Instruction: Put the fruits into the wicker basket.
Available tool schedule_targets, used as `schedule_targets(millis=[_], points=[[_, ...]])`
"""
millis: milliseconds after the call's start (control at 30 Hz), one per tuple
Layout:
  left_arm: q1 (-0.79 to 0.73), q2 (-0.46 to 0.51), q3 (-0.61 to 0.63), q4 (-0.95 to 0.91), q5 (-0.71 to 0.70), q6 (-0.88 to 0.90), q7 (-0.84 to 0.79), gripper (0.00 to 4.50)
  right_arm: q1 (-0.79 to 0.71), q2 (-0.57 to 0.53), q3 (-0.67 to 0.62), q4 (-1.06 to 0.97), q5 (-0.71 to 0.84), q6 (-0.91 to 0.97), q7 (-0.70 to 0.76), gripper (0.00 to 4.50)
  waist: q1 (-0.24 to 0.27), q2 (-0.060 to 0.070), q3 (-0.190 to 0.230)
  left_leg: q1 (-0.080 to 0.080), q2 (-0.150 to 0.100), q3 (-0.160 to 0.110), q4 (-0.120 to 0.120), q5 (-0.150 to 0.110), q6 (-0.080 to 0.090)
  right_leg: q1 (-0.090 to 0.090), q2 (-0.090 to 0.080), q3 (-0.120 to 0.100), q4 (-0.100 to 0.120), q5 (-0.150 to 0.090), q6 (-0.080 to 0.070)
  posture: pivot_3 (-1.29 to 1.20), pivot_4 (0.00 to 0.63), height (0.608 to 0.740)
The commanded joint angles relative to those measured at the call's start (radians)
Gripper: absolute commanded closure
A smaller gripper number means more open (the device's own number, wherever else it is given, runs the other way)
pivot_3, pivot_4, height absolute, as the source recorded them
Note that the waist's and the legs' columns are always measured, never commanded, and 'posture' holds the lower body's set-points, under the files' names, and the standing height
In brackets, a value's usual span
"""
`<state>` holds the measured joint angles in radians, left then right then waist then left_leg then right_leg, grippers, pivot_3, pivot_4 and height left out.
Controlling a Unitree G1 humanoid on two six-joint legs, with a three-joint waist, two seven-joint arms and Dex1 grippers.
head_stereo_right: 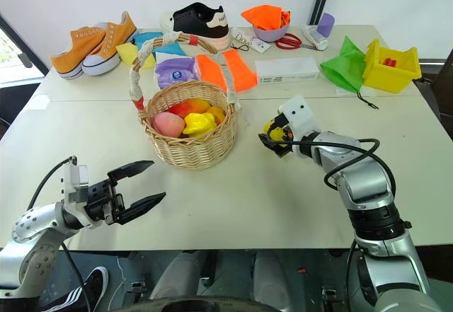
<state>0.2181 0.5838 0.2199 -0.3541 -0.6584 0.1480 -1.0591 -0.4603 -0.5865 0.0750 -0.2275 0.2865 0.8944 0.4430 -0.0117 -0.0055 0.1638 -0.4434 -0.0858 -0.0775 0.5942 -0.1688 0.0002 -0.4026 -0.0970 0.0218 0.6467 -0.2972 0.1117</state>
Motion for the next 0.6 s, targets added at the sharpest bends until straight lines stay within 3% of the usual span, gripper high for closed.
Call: schedule_targets(millis=[33,133,233,300,467,600], points=[[-0.005,0.011,0.034,-0.019,-0.011,-0.009,0.006,0.0,-0.023,0.028,-0.024,0.031,-0.014,0.021,-0.03,0.02,-0.002,0.0,0.0,0.0,0.0,0.0,0.0,0.0,0.0,0.0,0.0,0.0,0.0,0.0,0.0,0.0,0.15,0.74],[0.0,0.009,0.035,-0.025,-0.009,-0.011,0.011,0.0,-0.024,0.047,-0.039,0.052,-0.007,0.044,-0.035,0.02,-0.001,0.0,0.0,0.0,0.0,0.0,0.0,0.0,0.0,0.002,0.0,0.0,0.0,0.0,0.0,0.0,0.15,0.74],[0.007,0.006,0.037,-0.029,-0.009,-0.014,0.018,0.0,-0.035,0.064,-0.067,0.059,0.015,0.065,-0.03,0.84,-0.001,0.0,0.0,0.0,0.0,0.0,0.0,0.0,0.0,0.003,0.0,0.0,0.0,0.0,0.0,0.0,0.15,0.74],[0.011,0.006,0.039,-0.03,-0.01,-0.016,0.021,0.0,-0.044,0.063,-0.074,0.049,0.022,0.057,-0.017,1.76,-0.001,0.0,0.0,0.0,0.0,0.0,0.0,0.0,0.0,0.003,0.0,0.0,0.0,0.0,0.0,0.0,0.15,0.74],[0.023,0.007,0.051,-0.036,-0.01,-0.022,0.03,0.0,-0.027,-0.024,-0.135,-0.09,0.104,0.083,0.092,1.76,0.0,0.0,0.0,0.0,0.0,0.0,0.0,0.0,0.0,0.003,0.0,0.0,0.0,0.0,0.0,0.0,0.15,0.74],[0.033,0.01,0.067,-0.03,-0.018,-0.02,0.027,0.0,-0.016,-0.116,-0.232,-0.251,0.316,0.143,0.271,1.76,0.002,0.0,0.001,-0.001,0.0,0.0,0.0,0.0,0.0,0.003,0.0,-0.001,-0.001,0.0,0.0,0.0,0.15,0.74]])
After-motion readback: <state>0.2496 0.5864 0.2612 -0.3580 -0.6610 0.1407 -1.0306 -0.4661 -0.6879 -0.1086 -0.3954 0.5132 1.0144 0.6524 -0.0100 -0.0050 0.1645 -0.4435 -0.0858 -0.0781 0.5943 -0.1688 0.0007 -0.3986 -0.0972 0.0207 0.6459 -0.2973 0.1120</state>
